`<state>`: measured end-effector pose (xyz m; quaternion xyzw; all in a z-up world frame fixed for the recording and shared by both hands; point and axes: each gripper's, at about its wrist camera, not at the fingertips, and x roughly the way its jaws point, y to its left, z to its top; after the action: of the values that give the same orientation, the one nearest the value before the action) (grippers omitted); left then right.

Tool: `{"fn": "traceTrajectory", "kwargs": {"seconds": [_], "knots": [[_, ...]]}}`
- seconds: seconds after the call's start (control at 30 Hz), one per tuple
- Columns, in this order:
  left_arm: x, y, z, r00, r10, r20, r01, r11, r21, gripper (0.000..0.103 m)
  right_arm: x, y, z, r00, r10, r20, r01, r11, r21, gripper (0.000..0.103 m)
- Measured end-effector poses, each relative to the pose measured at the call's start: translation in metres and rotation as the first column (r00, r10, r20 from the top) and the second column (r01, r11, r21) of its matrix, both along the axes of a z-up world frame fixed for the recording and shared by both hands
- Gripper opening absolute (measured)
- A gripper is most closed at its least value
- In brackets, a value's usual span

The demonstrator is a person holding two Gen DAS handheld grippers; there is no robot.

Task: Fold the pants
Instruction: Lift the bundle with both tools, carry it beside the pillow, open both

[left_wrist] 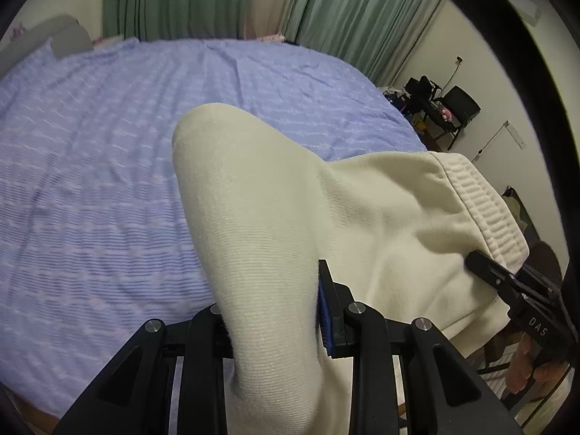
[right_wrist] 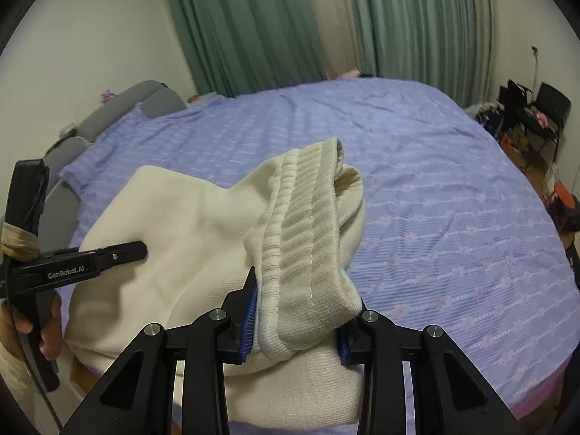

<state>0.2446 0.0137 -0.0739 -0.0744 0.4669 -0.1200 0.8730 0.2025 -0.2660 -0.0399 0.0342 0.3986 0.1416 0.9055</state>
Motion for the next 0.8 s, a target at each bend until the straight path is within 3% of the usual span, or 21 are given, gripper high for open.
{"fn": "traceTrajectory", "kwargs": {"seconds": [0.13,0.43,0.63,0.8], "knots": [[-0.033,0.015,0.025,0.998,0.041,0.038,-0.042,0.998,0.037,0.028,-0.021,0.019,0.019,0.998,0.056,0.02,-0.056,0.998,0.016,0.034],[-0.084,0.055,0.045,0.99,0.122,0.068,-0.126,0.99,0.069,0.028,-0.061,0.063,0.043,0.982,0.168,0.085,-0.171,0.985,0.028,0.034],[-0.098,0.111,0.04,0.986,0.146,0.079,-0.147,0.989,0.012,0.028,-0.074,0.118,0.051,0.979,0.189,0.081,-0.19,0.982,-0.002,0.034],[-0.096,0.178,0.037,0.992,0.088,0.092,-0.09,0.996,0.021,0.028,-0.08,0.182,0.048,0.987,0.129,0.094,-0.13,0.991,0.009,0.035]]}}
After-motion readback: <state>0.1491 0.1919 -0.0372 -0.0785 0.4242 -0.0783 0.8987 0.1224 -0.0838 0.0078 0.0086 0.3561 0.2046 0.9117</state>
